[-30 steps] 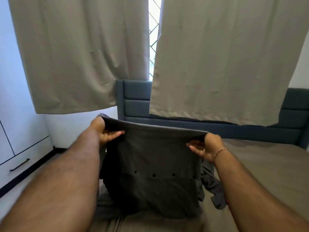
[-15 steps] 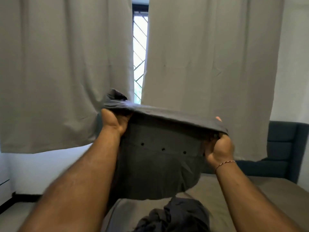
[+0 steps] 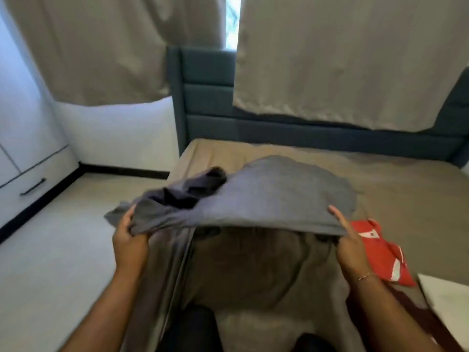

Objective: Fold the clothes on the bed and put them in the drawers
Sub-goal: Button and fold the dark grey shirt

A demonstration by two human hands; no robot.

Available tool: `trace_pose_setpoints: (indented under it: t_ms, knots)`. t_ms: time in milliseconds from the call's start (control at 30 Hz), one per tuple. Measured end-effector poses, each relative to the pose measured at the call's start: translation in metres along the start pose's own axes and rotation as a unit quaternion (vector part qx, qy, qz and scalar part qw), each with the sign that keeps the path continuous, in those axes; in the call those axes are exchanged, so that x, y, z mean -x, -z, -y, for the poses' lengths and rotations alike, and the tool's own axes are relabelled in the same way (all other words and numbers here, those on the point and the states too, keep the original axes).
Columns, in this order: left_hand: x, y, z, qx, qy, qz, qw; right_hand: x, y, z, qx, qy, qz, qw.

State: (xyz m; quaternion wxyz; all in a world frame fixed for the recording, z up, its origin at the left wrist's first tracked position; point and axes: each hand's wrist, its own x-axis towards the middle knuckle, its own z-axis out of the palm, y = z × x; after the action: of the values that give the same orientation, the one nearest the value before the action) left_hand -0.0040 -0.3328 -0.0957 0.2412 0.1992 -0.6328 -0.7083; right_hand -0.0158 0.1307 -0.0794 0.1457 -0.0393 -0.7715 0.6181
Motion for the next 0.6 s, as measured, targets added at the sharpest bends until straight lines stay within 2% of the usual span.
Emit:
trace_pose_setpoints:
  t_ms: [67,133,267,400,500,533,600]
  knots:
    - [0.029,0.051,0.055,-0.177,0.017,-0.018,0.984,0.039,0.006,-0.061,0.172,-0.039,0.090,0.980]
    - [0.060,0.093,0.095,-0.273,0.058,-0.011,0.960,0.083,0.011,-0.107,0.276,-0.097,0.172,0.941]
    - [0.094,0.126,0.117,-0.265,0.053,0.011,0.963,0.119,0.017,-0.137,0.379,-0.138,0.250,0.880]
    - [0.099,0.131,0.122,-0.263,0.080,0.006,0.961,0.129,0.025,-0.131,0.463,-0.176,0.278,0.823]
    - [0.092,0.130,0.122,-0.243,0.187,0.010,0.952,0.129,0.025,-0.126,0.489,-0.193,0.282,0.802]
    - [0.088,0.131,0.121,-0.264,0.198,-0.002,0.944,0.128,0.025,-0.126,0.495,-0.194,0.282,0.798]
    - [0.078,0.126,0.118,-0.341,0.159,-0.051,0.925,0.124,0.023,-0.127,0.492,-0.207,0.271,0.801]
